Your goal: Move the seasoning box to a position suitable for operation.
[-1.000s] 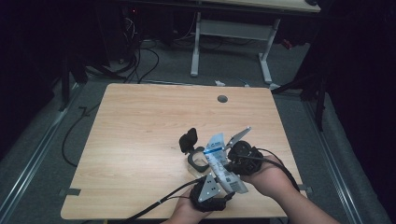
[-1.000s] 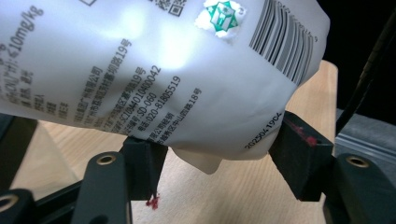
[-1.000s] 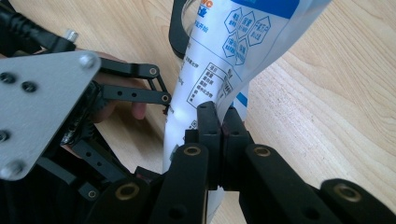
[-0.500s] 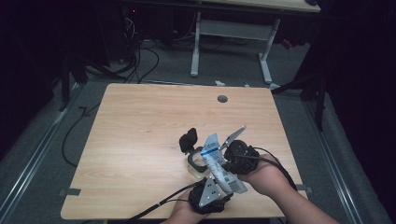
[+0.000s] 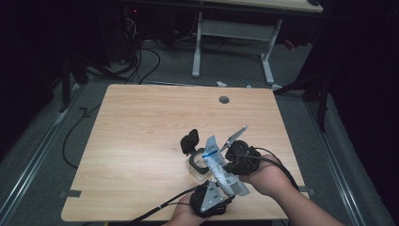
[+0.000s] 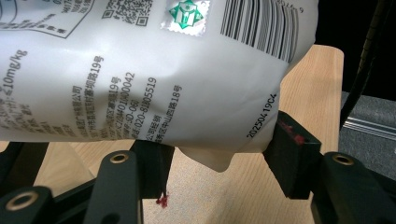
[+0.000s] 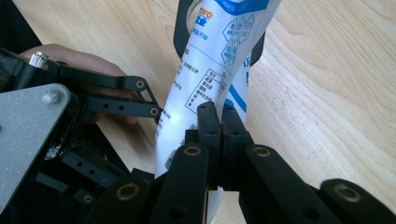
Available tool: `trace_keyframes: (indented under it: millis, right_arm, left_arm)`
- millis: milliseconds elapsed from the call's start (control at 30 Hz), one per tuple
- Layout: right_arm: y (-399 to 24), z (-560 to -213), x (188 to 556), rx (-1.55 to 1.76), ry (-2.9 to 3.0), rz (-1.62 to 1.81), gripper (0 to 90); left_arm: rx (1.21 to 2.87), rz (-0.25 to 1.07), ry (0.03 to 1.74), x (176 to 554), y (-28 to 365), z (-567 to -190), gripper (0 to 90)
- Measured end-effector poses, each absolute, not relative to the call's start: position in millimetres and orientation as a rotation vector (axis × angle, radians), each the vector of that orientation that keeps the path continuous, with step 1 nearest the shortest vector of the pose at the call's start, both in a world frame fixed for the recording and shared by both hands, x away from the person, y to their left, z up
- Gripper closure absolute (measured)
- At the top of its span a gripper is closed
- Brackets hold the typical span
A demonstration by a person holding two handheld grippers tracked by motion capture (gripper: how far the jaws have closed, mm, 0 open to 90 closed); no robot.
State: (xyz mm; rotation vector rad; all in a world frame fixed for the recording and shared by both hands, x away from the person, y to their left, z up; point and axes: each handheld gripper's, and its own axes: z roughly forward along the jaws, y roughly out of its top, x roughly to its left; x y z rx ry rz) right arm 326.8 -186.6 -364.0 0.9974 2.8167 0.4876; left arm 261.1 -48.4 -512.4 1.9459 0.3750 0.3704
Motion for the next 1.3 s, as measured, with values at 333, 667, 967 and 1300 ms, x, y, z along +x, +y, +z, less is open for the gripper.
trace_keyframes:
  millis: [333,667,967,1300]
  right_arm:
    - [-183,-361,335,1.021,2.832,0.430,89.8]
    - [-176,-360,341,0.990,2.883,0.343,89.8]
    - [-170,-361,348,0.982,2.908,0.330,89.7]
    - [-167,-359,352,0.973,2.909,0.320,89.7]
  left_arm:
    - [1.934,0.370,0.393,263,-51,-511,47.6]
    - [1.928,0.373,0.400,264,-53,-511,48.3]
    - [1.934,0.379,0.433,265,-50,-511,48.5]
    - [1.928,0.360,0.457,267,-49,-507,48.2]
